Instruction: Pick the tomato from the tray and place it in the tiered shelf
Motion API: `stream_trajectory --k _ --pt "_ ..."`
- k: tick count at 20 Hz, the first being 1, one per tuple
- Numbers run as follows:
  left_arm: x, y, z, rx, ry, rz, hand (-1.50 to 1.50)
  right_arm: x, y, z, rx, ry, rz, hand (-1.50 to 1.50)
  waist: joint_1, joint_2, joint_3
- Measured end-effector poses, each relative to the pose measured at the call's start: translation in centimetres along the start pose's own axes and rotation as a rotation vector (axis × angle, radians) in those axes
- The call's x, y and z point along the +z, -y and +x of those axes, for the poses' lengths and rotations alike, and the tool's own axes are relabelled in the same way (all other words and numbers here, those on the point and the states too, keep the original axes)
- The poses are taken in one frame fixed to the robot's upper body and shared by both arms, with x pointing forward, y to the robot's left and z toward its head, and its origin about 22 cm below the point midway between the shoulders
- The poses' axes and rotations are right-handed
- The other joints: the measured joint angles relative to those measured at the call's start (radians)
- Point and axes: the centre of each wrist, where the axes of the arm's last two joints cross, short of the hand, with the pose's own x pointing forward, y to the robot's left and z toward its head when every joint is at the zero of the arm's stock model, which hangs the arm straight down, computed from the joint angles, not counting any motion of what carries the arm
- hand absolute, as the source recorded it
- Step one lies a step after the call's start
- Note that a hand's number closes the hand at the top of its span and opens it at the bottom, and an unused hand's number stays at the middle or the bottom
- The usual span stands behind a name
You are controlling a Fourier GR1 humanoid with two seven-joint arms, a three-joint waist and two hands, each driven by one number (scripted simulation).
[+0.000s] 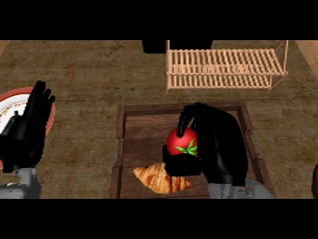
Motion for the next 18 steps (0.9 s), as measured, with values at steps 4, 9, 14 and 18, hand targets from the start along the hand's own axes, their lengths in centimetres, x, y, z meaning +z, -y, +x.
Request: stream_trajectory --k 4,9,14,18 --pt "-0.3 -0.4 -0.4 -0.004 0.003 -0.001 0.0 0.2 3.4 1.3 -0.035 0.009 -0.149 1.5 0.0 0.001 0.0" --pt "0.1 -0.3 -0.1 -0.002 0.001 -0.004 0.0 0.2 7.0 1.0 -0.036 0.0 -0.261 1.5 0.003 0.002 0.0" --pt "-0.1 -0.1 0.1 0.0 0.007 -0.01 0.0 -1.9 9.0 0.0 -0.026 -0.049 -0.311 1.5 0.007 0.005 0.0" --pt "0.1 0.2 -0.3 0.002 0.008 -0.013 0.0 -4.0 9.9 -0.7 -0.029 -0.084 -0.337 1.5 0.01 0.006 0.0"
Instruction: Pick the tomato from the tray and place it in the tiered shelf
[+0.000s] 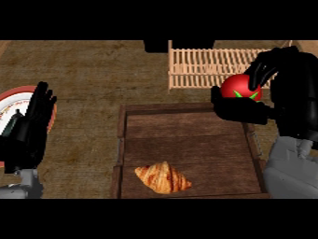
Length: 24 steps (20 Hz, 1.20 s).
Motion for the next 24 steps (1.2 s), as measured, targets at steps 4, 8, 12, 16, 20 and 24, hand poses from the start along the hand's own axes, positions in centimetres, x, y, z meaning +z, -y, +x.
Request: stream_trajectory --k 4,8,12,16,20,24 --pt "-0.6 -0.5 0.3 -0.002 -0.002 0.0 0.0 -3.6 -0.7 -0.8 -0.013 -0.042 -0.019 1.5 0.004 0.002 0.0" --pt "-0.4 -0.9 0.5 0.007 -0.001 0.0 0.0 -5.7 -2.6 -2.5 -0.024 -0.055 -0.034 1.5 0.005 0.002 0.0" --pt "-0.5 -0.4 0.3 -0.002 0.005 0.001 0.0 -8.1 -4.2 -4.5 -0.048 -0.052 -0.063 1.5 0.006 0.003 0.0" --pt "-0.4 -0.6 0.7 0.002 0.003 -0.003 0.0 -9.8 -5.8 -4.9 -0.065 -0.041 -0.087 1.5 0.007 0.002 0.001" --pt "-0.5 -0.6 1.0 0.009 0.006 -0.005 0.0 -11.6 -7.6 -5.7 -0.057 -0.029 -0.088 1.5 0.009 0.003 0.0" --pt "-0.3 -0.4 1.0 0.005 0.0 -0.004 0.0 -13.2 -7.9 -6.0 -0.097 -0.059 -0.11 1.5 0.01 0.004 0.0"
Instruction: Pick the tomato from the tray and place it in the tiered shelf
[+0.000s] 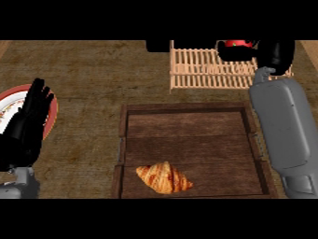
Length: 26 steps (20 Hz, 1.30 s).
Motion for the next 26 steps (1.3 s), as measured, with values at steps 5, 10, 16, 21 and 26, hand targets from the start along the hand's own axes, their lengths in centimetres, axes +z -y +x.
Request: stream_trajectory --k 5,10,16,21,26 --pt "0.0 0.1 -0.4 -0.005 0.005 -0.002 0.0 -1.5 -1.4 -1.4 -0.068 -0.047 0.039 -1.5 0.003 0.002 0.0" --pt "0.2 0.3 -0.9 -0.006 0.006 -0.006 0.0 -3.1 -1.8 -1.5 -0.104 -0.044 0.079 -1.5 0.004 0.001 0.0" --pt "-0.9 0.3 -0.1 -0.007 0.007 -0.004 0.0 -3.9 -1.2 -1.6 -0.203 0.009 0.071 -1.5 -0.002 0.0 0.0" --pt "-0.1 0.2 -0.4 -0.008 -0.001 0.0 0.0 -4.4 1.3 -0.3 -0.313 0.02 0.011 -1.5 -0.009 -0.004 0.0" --pt "0.1 -0.1 -0.9 -0.003 -0.005 0.009 0.0 -5.1 5.1 -1.4 -0.357 -0.044 -0.086 -1.5 -0.019 -0.007 0.0"
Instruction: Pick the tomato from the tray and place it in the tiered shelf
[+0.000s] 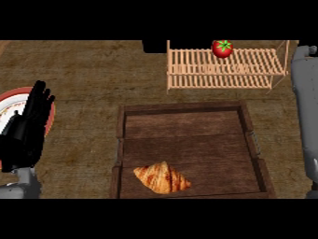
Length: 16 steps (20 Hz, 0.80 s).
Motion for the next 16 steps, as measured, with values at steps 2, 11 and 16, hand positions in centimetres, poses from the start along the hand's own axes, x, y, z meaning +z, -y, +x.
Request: stream_trajectory --k 2,11,16 --pt "0.0 -0.5 0.1 -0.002 -0.006 0.006 0.0 -0.1 2.0 -0.2 -0.01 -0.041 -0.031 -1.5 -0.006 -0.002 0.0" --pt "0.2 -1.1 0.3 -0.007 -0.003 0.019 0.0 1.0 14.5 -2.8 -0.034 -0.113 -0.093 -1.5 -0.014 -0.003 0.0" --pt "0.1 -0.7 0.7 -0.006 0.0 0.015 0.0 2.4 20.2 -4.3 -0.046 -0.113 -0.069 -1.5 -0.008 -0.001 0.0"
